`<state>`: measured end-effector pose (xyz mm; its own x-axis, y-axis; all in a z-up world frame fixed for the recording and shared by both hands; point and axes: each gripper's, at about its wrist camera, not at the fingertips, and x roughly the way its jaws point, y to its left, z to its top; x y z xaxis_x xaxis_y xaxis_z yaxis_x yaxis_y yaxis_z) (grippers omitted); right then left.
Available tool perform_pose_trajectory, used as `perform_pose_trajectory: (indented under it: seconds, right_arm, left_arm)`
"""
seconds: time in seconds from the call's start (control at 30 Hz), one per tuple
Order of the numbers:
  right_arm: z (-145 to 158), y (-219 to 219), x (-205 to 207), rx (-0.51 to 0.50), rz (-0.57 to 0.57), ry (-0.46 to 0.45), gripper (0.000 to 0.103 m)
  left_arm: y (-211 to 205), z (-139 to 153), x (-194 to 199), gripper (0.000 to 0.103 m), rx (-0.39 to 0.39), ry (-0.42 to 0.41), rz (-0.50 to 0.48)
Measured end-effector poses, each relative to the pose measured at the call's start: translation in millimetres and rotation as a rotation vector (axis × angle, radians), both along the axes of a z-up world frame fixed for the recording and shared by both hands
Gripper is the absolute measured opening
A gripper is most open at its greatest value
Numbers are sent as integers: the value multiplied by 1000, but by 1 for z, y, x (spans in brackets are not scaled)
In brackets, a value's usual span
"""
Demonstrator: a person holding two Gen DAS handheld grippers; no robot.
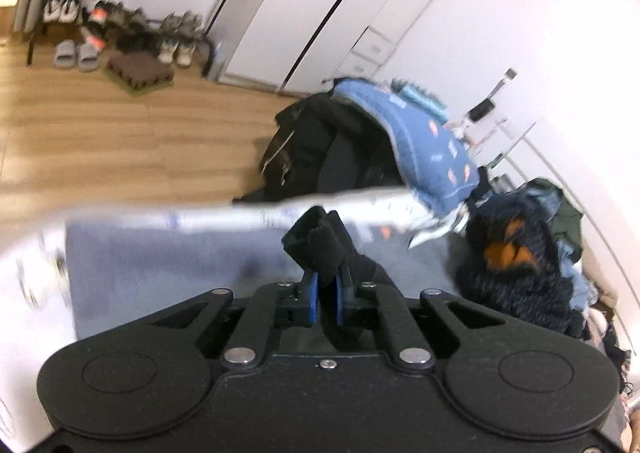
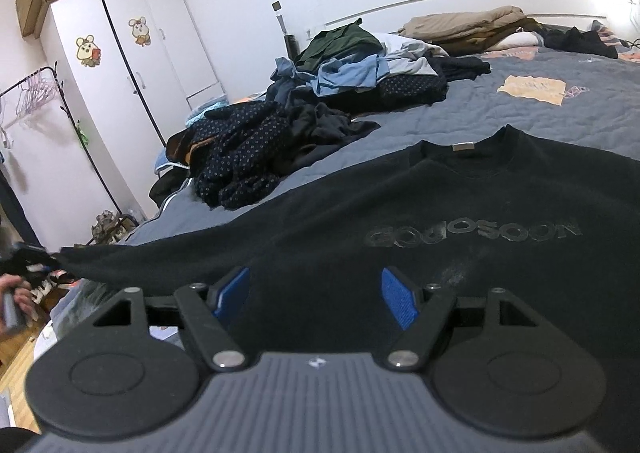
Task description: Fold clothes
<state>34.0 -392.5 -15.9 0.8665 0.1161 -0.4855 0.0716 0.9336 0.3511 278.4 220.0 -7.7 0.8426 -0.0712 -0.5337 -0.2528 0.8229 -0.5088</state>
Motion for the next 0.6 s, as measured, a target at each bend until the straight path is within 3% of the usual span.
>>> perform_pose_trajectory:
  seconds: [0.07,0.1,0.23,0.4,0.6]
  right_arm:
    - [0,0,1,5,1,0,73]
    - [0,1,1,4,4,0,73]
    - [2,5,1,0,24,-3,73]
    - [7,5,-1,-1,30,-11,73]
    - [13,8,-7,-2,20,-15,73]
  left_arm:
    - [3,12,1,9,45,-10,-3]
    - [0,10,6,10,54,31,-16]
    - [-11,-13,18,39,45,227,-53]
    - [-38,-20,-25,43,40,211,-136]
    - [-110,19,-74,56,75,109,-376]
